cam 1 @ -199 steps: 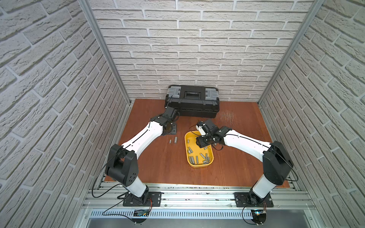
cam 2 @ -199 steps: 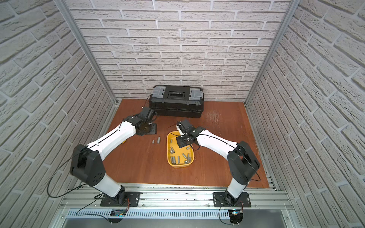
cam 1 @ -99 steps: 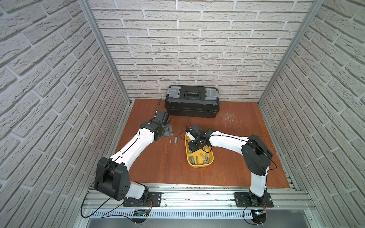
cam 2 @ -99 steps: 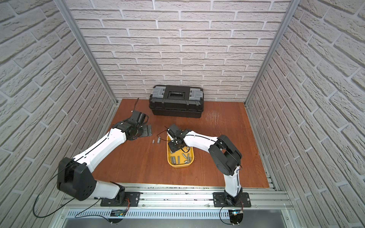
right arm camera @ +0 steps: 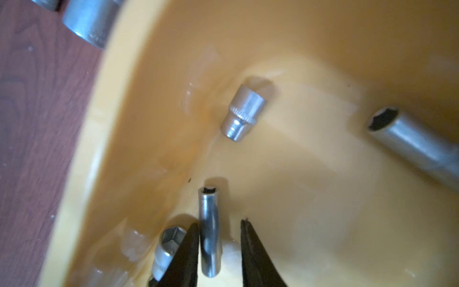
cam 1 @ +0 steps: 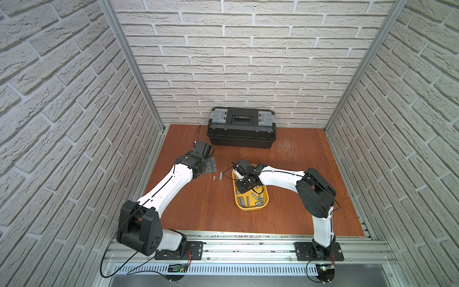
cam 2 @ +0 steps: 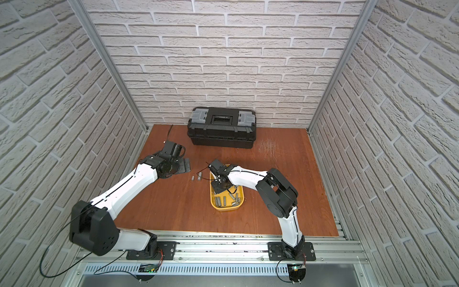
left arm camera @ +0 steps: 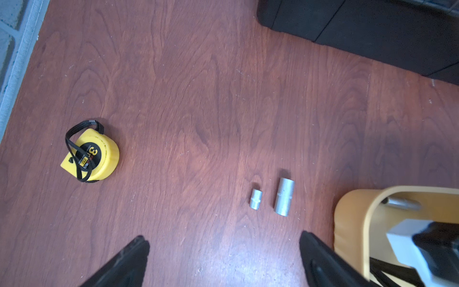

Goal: Take out the socket from the storage box
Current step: Pick up the socket head from the storage box, then place the socket head at the center of the board.

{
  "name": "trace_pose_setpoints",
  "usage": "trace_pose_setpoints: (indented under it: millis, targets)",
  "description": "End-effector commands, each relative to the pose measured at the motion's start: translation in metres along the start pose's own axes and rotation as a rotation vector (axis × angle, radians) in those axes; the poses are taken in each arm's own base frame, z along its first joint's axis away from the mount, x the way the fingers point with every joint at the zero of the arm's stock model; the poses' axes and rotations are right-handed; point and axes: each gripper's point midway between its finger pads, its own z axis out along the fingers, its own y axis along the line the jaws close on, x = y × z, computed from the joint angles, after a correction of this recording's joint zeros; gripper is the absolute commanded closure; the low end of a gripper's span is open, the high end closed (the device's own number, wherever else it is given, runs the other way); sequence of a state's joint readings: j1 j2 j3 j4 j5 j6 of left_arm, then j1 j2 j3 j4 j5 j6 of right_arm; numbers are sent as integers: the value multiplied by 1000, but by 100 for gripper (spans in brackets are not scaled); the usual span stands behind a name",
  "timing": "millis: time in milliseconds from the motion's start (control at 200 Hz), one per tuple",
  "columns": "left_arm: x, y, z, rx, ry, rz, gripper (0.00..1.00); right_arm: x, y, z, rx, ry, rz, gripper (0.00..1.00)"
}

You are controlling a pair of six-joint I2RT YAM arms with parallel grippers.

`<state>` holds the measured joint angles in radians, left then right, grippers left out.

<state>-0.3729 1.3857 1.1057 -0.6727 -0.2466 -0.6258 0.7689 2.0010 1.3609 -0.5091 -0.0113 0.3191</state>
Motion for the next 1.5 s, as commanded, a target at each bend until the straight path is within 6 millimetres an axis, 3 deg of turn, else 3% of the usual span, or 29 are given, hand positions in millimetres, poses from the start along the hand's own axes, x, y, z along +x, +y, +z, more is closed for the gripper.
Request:
trace_pose_setpoints:
  millis: [0, 320, 555, 725, 745, 905, 1035, 1185, 1335, 1495]
  targets:
    - [-2, 2, -2, 8, -20, -23, 2, 2, 4, 8, 18, 11, -10, 71]
    - [3, 2, 1, 12, -6, -21, 2, 13, -7, 16, 80, 49, -16, 80]
    - [6, -1, 5, 26, 10, -23, 2, 12, -13, 6, 115, 42, -43, 90]
    - [6, -6, 7, 43, 22, -21, 2, 5, -16, -9, 125, 11, -60, 93]
    - [6, -6, 7, 46, 24, -19, 3, -2, -14, -22, 117, -23, -60, 93]
    - [3, -15, 6, 90, 16, -36, 7, -22, -18, -64, 94, -136, -44, 93]
    - [5, -16, 8, 97, 18, -47, 7, -33, -43, -103, 103, -207, -2, 94]
    - [11, -14, 13, 95, 26, -52, 6, -30, -94, -131, 145, -250, 108, 94]
    - [15, -14, 16, 99, 32, -52, 6, -7, -140, -126, 177, -218, 250, 94]
    - [16, -15, 17, 106, 30, -53, 6, 16, -158, -105, 206, -151, 310, 94]
